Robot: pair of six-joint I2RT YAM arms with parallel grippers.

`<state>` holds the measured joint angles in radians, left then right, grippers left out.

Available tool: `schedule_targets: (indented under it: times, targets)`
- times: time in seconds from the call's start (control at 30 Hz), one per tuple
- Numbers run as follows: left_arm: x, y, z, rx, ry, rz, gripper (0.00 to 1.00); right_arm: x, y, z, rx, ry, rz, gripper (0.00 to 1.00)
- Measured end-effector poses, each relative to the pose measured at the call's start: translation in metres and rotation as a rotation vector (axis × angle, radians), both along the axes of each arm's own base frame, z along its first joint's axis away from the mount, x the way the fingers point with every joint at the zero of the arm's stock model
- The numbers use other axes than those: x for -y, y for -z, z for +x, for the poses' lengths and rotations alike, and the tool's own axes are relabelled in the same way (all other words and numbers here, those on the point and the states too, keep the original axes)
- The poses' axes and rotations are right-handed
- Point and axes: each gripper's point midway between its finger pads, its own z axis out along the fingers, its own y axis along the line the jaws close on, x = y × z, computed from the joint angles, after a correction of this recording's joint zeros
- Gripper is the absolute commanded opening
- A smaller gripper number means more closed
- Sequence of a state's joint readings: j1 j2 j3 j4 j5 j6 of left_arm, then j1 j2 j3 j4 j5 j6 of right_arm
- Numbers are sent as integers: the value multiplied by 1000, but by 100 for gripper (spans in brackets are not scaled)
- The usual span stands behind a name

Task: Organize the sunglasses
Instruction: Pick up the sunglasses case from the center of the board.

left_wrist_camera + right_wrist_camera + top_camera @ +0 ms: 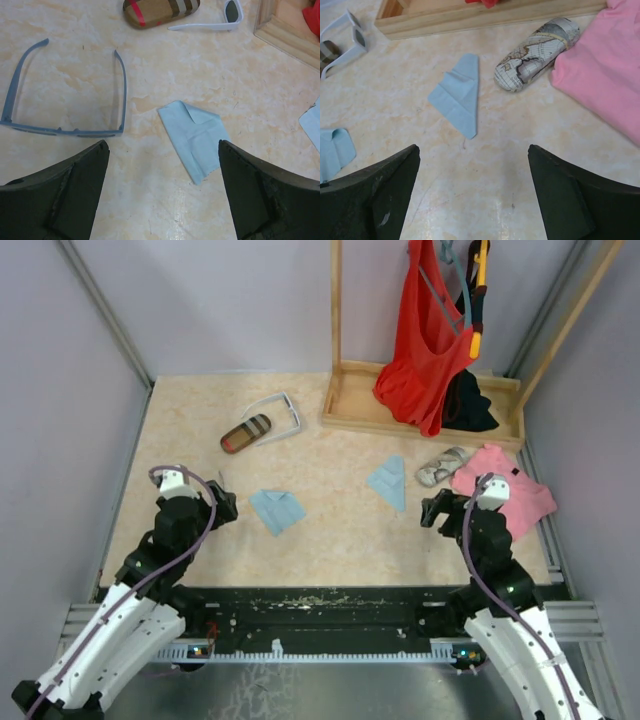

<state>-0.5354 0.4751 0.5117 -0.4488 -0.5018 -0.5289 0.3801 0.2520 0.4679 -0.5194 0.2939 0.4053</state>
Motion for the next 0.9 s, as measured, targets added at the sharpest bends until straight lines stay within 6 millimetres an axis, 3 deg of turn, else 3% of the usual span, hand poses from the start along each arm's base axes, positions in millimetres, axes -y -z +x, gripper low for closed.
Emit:
schedule_targets:
  times: [0.5,0.9]
  targets:
    - [-1,-21,16,-97,12,55,100,18,21,18,-230,110,9,97]
    - [-3,-6,26,-197,-2,131,100,12,43,24,-373,121,45,97]
